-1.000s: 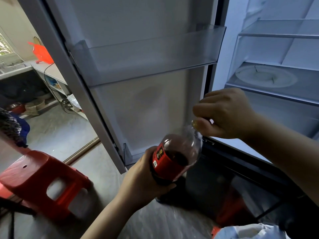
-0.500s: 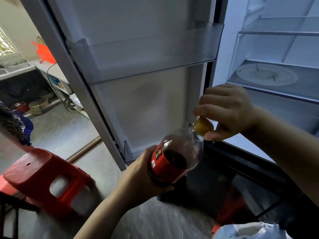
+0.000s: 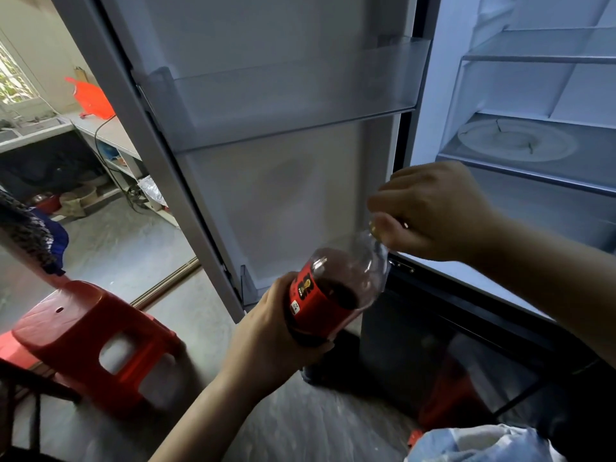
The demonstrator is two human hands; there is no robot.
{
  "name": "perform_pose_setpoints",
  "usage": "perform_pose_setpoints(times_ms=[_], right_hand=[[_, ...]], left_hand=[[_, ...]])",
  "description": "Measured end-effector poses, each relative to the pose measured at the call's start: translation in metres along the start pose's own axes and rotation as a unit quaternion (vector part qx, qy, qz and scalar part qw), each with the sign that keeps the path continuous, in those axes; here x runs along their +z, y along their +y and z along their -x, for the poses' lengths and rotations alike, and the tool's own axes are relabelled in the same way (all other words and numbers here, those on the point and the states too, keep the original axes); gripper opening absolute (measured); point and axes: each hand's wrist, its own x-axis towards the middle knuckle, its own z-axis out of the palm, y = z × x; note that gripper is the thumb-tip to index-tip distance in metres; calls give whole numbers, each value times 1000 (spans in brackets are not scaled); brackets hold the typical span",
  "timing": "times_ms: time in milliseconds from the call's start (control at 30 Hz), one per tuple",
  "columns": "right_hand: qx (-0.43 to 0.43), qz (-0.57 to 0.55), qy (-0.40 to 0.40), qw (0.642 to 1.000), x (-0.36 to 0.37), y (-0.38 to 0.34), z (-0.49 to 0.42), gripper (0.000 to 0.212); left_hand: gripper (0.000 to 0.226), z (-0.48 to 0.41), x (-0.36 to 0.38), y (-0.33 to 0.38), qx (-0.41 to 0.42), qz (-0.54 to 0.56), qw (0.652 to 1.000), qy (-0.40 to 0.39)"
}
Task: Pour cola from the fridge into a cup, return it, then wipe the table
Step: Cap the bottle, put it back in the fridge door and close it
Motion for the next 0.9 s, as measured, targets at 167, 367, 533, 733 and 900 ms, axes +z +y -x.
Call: perform_pose_setpoints(times_ms=[167,367,533,733,900], right_hand=[[256,-2,-48,966,5,-22,4,58],[253,-86,-30,963,16,-17,8,65],[210,-239,45,947,18,-17,9,37],[175,-216,60,959,19,-9,2,22],[200,-160,66,964,17,-15,-7,21]], left_hand=[[83,-3,-1,3,-3,-71,996,58],[84,-4,2,0,-19,-38,998,46],[84,-6,5,-6,-20,15,999,26],[81,-6,9,-8,-24,35,999,15],[81,-9,11,-8,-5,30,999,40]])
